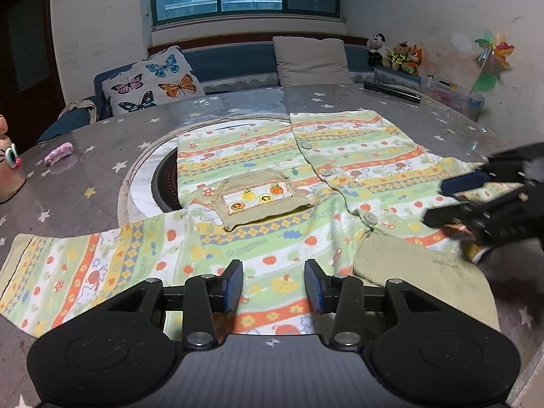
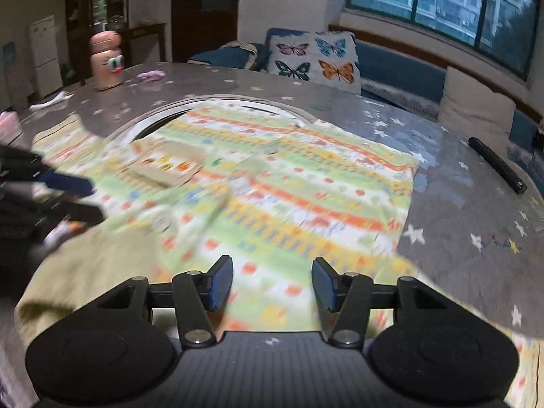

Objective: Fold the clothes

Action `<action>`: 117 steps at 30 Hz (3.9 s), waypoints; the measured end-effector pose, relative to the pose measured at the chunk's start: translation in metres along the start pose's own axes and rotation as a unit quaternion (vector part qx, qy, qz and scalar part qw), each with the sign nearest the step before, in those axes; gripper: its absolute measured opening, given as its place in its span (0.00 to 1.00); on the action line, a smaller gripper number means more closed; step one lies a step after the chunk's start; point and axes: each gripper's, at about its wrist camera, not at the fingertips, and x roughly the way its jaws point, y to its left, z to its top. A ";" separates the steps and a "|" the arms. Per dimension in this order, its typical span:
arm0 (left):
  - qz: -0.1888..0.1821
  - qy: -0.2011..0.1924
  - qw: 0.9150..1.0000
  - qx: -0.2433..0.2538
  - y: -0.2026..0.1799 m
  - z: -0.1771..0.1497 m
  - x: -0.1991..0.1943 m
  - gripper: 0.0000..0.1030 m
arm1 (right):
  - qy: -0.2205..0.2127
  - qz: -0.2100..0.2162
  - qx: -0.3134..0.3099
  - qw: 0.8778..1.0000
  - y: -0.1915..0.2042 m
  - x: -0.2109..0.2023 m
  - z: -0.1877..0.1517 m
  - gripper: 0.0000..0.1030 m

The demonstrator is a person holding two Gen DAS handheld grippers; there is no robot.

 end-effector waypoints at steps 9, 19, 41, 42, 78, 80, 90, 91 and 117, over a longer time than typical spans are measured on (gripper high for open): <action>-0.003 -0.016 1.000 0.007 -0.012 0.005 -0.010 0.59 | -0.015 -0.008 0.044 0.999 0.005 -0.043 -0.040 0.53; -0.020 -0.035 0.999 0.025 -0.041 0.016 -0.013 0.74 | -0.045 -0.048 0.130 0.989 -0.026 -0.076 -0.065 0.54; -0.037 -0.022 0.997 0.060 -0.073 0.014 -0.003 1.00 | -0.025 -0.249 0.248 0.936 -0.143 -0.079 -0.113 0.67; -0.037 -0.020 0.997 0.061 -0.073 0.013 -0.002 1.00 | -0.022 -0.253 0.251 0.934 -0.143 -0.078 -0.111 0.66; -0.020 -0.022 0.996 0.086 -0.094 0.041 0.008 1.00 | -0.043 -0.301 0.312 0.900 -0.169 -0.098 -0.139 0.60; -0.021 -0.021 0.996 0.088 -0.097 0.043 0.010 1.00 | -0.044 -0.297 0.312 0.901 -0.170 -0.096 -0.137 0.55; -0.025 -0.003 0.994 0.107 -0.111 0.039 0.022 1.00 | -0.070 -0.263 0.321 0.907 -0.170 -0.098 -0.127 0.07; -0.026 -0.001 0.994 0.109 -0.112 0.038 0.023 1.00 | -0.078 -0.259 0.323 0.907 -0.170 -0.102 -0.125 0.07; -0.029 -0.039 0.995 0.086 -0.097 0.034 -0.003 1.00 | -0.209 -0.055 0.182 0.959 -0.061 -0.150 0.030 0.07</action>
